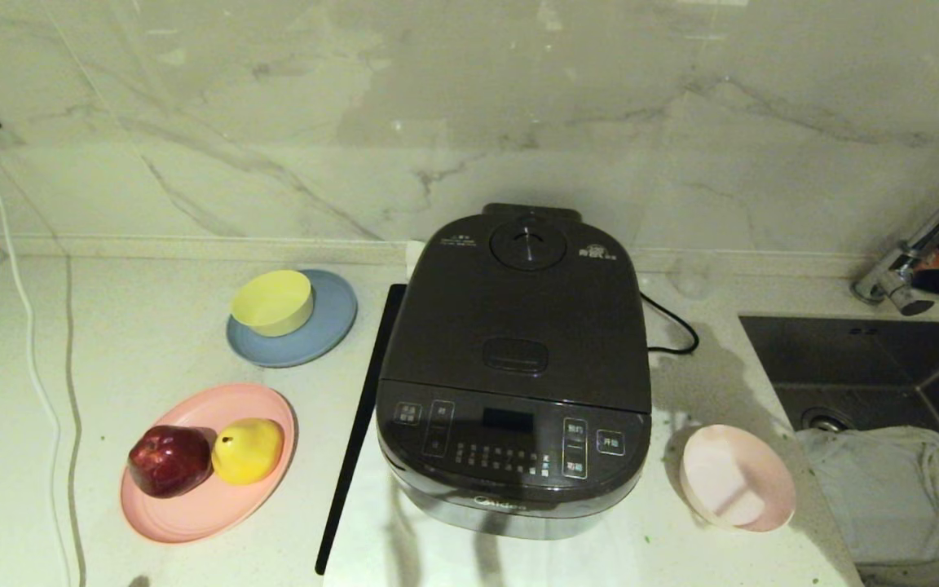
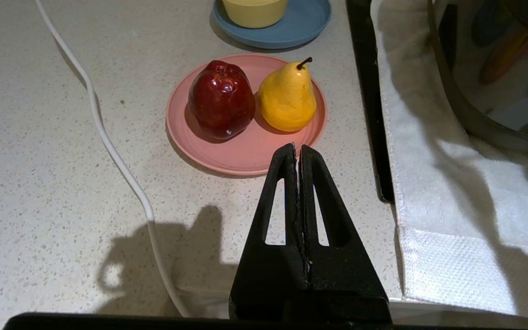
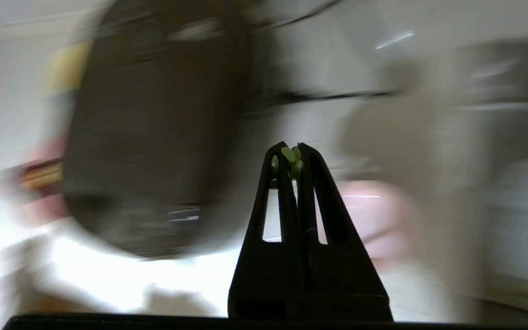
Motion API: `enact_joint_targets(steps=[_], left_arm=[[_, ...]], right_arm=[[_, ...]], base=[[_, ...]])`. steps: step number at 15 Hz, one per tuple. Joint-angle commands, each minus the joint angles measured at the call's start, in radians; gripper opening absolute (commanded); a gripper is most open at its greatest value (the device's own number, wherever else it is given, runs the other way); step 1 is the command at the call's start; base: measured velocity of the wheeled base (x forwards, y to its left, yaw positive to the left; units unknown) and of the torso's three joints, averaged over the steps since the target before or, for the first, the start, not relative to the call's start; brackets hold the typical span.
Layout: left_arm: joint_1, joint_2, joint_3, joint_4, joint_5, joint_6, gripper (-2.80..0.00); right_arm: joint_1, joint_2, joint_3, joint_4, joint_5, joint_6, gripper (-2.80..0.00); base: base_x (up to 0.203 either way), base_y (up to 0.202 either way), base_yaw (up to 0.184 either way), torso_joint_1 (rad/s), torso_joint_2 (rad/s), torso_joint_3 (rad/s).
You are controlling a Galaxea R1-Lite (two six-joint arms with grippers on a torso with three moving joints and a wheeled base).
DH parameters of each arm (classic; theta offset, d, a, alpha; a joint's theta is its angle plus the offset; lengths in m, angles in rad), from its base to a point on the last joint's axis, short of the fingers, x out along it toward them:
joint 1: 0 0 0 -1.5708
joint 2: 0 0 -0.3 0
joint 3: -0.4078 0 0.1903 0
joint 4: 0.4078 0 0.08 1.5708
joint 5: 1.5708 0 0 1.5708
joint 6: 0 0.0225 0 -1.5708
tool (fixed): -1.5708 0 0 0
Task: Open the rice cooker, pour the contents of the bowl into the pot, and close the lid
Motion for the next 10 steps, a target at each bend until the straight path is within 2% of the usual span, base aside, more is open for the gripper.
enact_joint_targets(steps=[1, 3, 5, 8, 10], left_arm=[[0.0, 0.0, 0.009, 0.0, 0.0, 0.0, -2.8], [0.001, 0.0, 0.009, 0.0, 0.0, -0.002, -2.8], [0.001, 0.0, 0.009, 0.0, 0.0, 0.0, -2.8], [0.001, 0.0, 0.009, 0.0, 0.0, 0.0, -2.8], [0.001, 0.0, 0.009, 0.001, 0.0, 0.0, -2.8]], right_arm=[[-0.046, -0.24, 0.048, 0.041, -0.16, -0.097, -2.8], [-0.063, -0.375, 0.083, 0.094, -0.282, -0.19, -2.8], [-0.09, -0.461, 0.101, 0.16, -0.384, -0.244, -2.8], [-0.222, -0.62, 0.188, 0.192, -0.407, -0.308, -2.8], [-0.245, -0.747, 0.295, 0.197, -0.411, -0.329, -2.8]], base=[[0.0, 0.0, 0.0, 0.0, 0.0, 0.0], [0.0, 0.0, 0.0, 0.0, 0.0, 0.0], [0.0, 0.0, 0.0, 0.0, 0.0, 0.0], [0.0, 0.0, 0.0, 0.0, 0.0, 0.0], [0.0, 0.0, 0.0, 0.0, 0.0, 0.0]])
